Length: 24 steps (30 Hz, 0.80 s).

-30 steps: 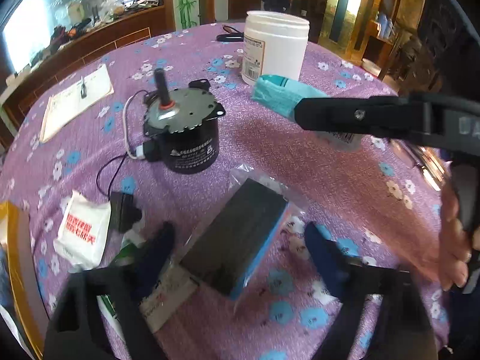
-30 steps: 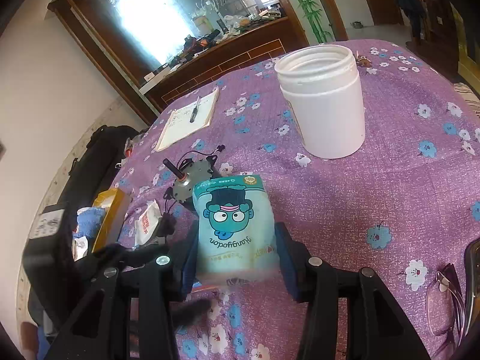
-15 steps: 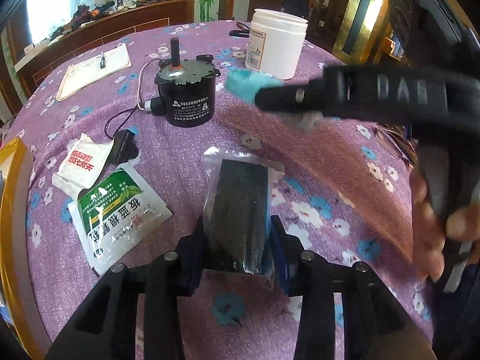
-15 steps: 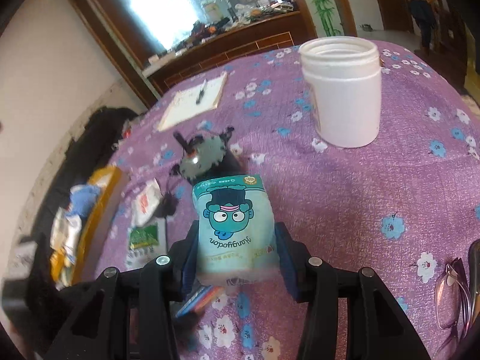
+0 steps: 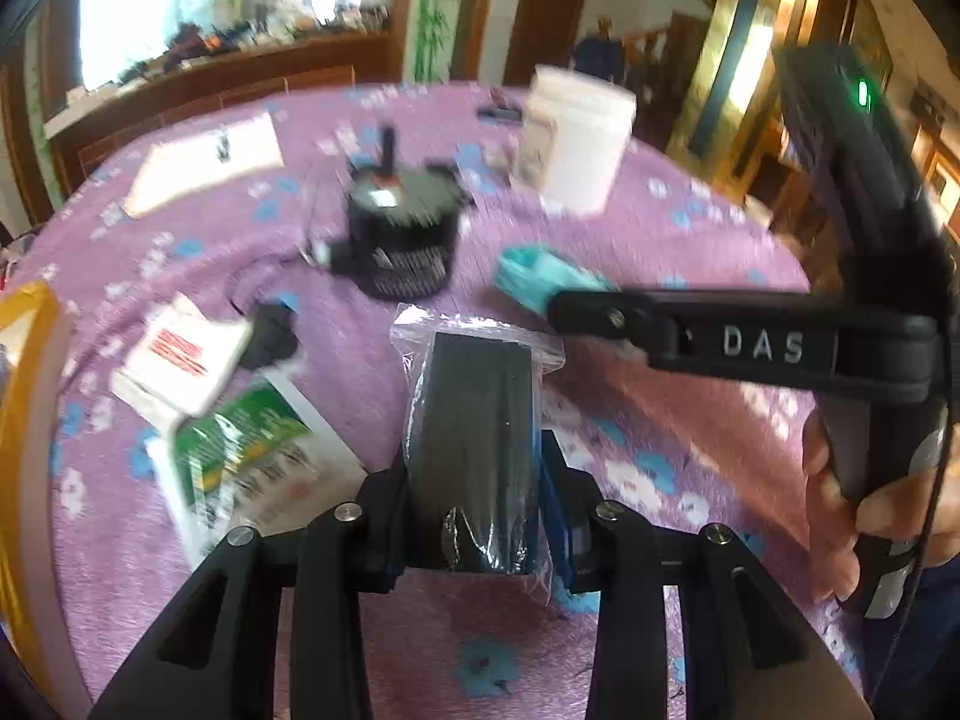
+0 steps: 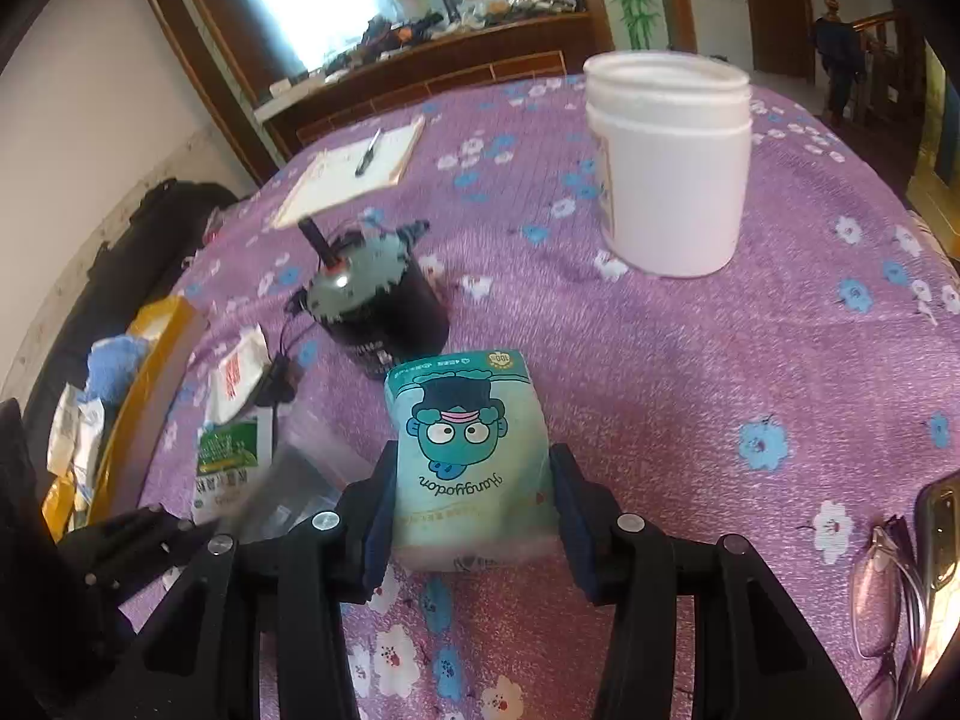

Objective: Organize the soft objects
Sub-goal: 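Hold the wrapped sponge and teal pouch raised above the table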

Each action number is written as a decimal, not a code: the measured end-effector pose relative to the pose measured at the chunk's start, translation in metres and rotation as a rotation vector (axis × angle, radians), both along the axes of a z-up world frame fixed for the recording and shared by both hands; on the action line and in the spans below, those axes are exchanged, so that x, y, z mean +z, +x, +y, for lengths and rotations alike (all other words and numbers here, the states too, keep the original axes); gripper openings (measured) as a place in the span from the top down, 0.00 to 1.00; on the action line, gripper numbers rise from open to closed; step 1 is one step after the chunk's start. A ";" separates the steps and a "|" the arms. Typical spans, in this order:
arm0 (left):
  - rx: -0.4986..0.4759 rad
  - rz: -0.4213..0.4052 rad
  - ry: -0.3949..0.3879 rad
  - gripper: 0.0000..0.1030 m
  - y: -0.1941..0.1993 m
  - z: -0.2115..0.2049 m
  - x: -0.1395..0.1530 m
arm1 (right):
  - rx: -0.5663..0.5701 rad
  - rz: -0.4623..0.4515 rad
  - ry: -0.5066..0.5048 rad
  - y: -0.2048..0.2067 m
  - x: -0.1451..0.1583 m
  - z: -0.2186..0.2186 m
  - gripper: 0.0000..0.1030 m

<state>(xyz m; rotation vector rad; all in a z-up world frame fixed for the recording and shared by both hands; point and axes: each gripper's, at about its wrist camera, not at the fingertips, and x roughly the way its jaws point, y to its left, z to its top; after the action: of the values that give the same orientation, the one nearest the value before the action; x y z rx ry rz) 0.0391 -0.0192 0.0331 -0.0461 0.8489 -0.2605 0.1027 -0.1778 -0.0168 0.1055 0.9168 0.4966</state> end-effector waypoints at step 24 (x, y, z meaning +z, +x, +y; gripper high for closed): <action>0.258 -0.217 0.099 0.66 -0.015 0.036 0.029 | 0.114 -0.200 -0.041 -0.039 0.026 0.036 0.51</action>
<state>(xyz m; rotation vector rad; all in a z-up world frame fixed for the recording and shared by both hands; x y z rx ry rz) 0.0239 0.0170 0.0623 -0.0341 0.6309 0.0194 0.0636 -0.1419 0.0088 -0.0335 0.7394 0.5829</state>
